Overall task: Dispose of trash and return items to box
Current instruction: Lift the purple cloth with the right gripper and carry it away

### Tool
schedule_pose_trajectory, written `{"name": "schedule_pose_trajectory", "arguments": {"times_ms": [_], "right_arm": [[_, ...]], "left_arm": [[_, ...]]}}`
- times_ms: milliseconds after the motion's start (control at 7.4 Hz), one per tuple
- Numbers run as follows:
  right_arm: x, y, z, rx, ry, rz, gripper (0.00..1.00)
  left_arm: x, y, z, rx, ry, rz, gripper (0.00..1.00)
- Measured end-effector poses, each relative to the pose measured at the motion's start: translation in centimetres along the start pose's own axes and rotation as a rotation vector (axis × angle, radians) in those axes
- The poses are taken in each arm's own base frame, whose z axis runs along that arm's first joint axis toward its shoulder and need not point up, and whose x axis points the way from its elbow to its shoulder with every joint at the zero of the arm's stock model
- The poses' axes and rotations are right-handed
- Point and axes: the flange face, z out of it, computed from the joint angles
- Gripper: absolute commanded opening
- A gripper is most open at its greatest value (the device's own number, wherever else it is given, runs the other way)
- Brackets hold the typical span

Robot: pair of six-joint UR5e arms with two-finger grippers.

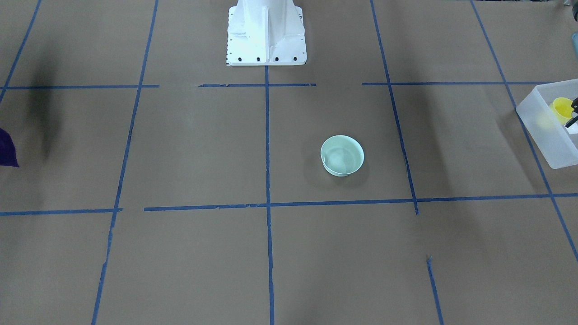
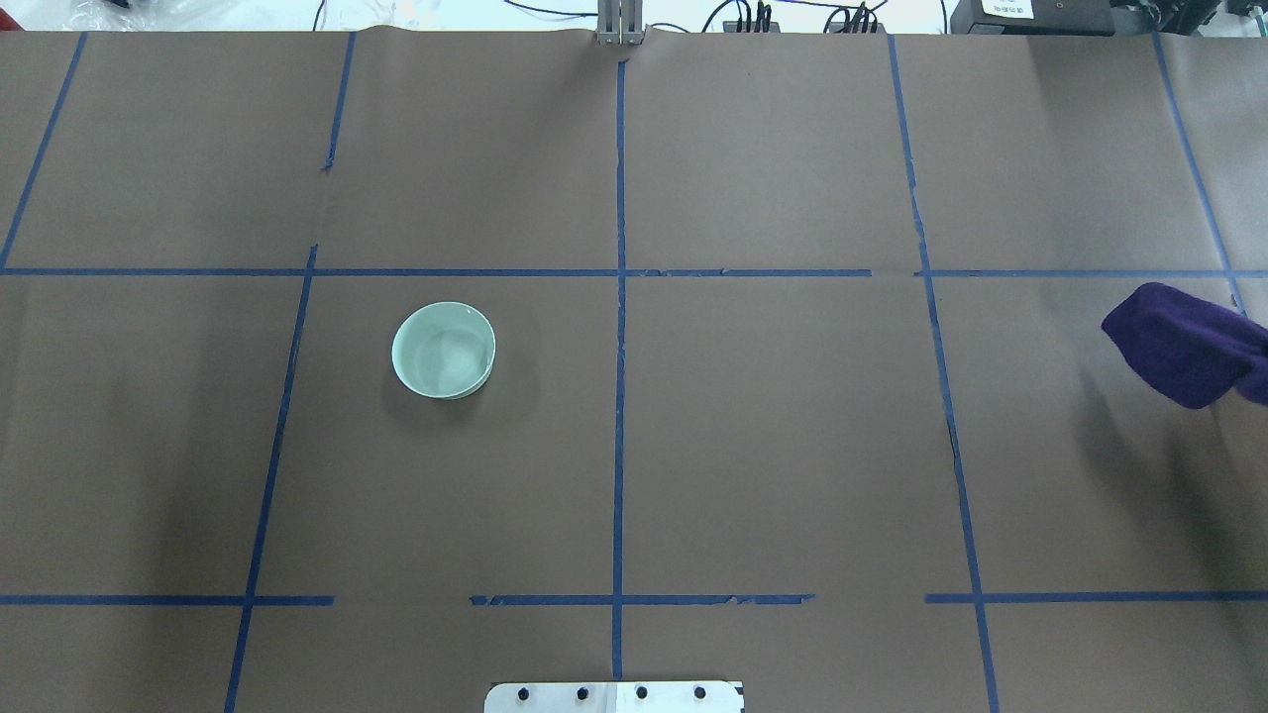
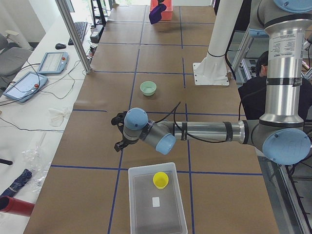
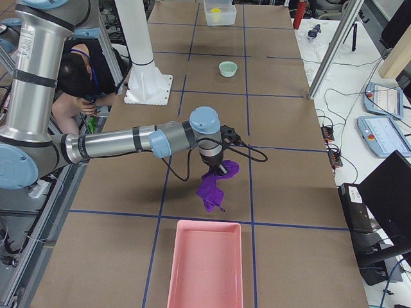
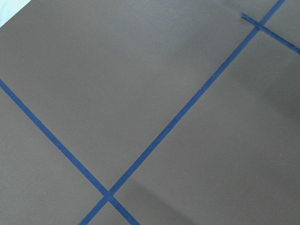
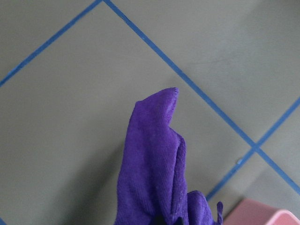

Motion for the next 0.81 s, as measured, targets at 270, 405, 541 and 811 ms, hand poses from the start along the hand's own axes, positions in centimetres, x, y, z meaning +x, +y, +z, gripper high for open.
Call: {"name": "schedule_pose_trajectory", "arguments": {"times_ms": [270,405,541,811], "right_arm": [[7.6,4.0,-4.2,-0.083,0.009,-0.104,0.0],[10.5,6.7,-3.1,-0.119,-0.014,-0.142,0.0],[12.6,9.6,-0.8,-0.138,-0.031,-0.16,0.57],[14.0,14.5,3.2,-0.15,-0.04,-0.12,1.0]], "left_arm": [[0.2,-0.4,-0.3,0.006,-0.001,-0.012,1.0],[0.3,-0.7,-0.4,0.011,-0.003,-0.025,1.0],[0.4,-0.8,-0.5,0.013,-0.003,-0.032,1.0],[0.6,-1.2,-0.8,0.02,-0.006,-0.037,1.0]]}}
